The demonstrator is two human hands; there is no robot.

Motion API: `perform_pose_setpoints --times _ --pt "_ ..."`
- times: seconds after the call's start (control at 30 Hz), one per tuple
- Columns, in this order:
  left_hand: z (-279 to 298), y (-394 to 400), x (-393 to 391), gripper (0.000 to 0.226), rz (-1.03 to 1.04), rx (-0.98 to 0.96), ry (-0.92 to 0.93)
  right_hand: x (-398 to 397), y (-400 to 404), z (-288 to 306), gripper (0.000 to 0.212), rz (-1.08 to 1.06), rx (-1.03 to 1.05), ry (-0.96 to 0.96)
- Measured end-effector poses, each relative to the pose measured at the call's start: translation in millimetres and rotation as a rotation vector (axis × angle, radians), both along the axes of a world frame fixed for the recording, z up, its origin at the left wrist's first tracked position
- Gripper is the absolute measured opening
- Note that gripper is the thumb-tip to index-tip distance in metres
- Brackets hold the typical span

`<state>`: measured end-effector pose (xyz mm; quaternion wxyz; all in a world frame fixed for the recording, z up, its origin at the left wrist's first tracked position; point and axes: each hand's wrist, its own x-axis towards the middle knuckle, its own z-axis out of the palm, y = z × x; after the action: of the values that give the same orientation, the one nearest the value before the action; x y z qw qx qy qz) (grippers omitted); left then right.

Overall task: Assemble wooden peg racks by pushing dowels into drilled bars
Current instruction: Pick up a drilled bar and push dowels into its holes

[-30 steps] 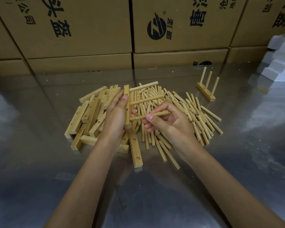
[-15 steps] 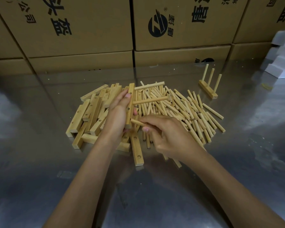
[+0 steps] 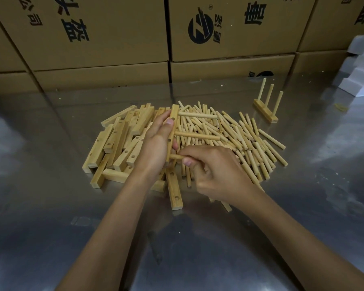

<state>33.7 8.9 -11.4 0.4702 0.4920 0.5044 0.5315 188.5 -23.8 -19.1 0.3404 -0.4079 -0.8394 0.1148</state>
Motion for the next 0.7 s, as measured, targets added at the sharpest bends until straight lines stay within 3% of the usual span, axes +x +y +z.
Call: perform_pose_setpoints --times 0.17,0.27,0.37,0.43,0.53,0.6,0.7 --pt "-1 1 5 0.037 -0.023 0.085 0.101 -2 1 2 0.022 0.042 -0.473 0.267" --pt "0 0 5 0.037 -0.074 0.119 0.11 -4 0 1 0.023 0.045 -0.542 0.334" --pt "4 0 1 0.038 -0.152 0.035 -0.013 -13 -9 -4 0.019 -0.005 -0.245 0.246" --pt "10 0 -8 0.037 -0.238 -0.046 -0.119 -18 -14 -3 0.025 -0.06 0.059 0.056" --pt "20 -2 -18 0.031 -0.31 -0.066 -0.233 -18 -12 2 0.032 -0.122 0.319 -0.175" --pt "21 -3 -14 0.038 -0.202 -0.054 -0.138 -16 -9 3 0.028 -0.115 0.397 -0.209" --pt "14 -4 0 0.041 -0.048 0.016 0.047 -15 -7 -1 0.03 -0.081 0.297 -0.142"
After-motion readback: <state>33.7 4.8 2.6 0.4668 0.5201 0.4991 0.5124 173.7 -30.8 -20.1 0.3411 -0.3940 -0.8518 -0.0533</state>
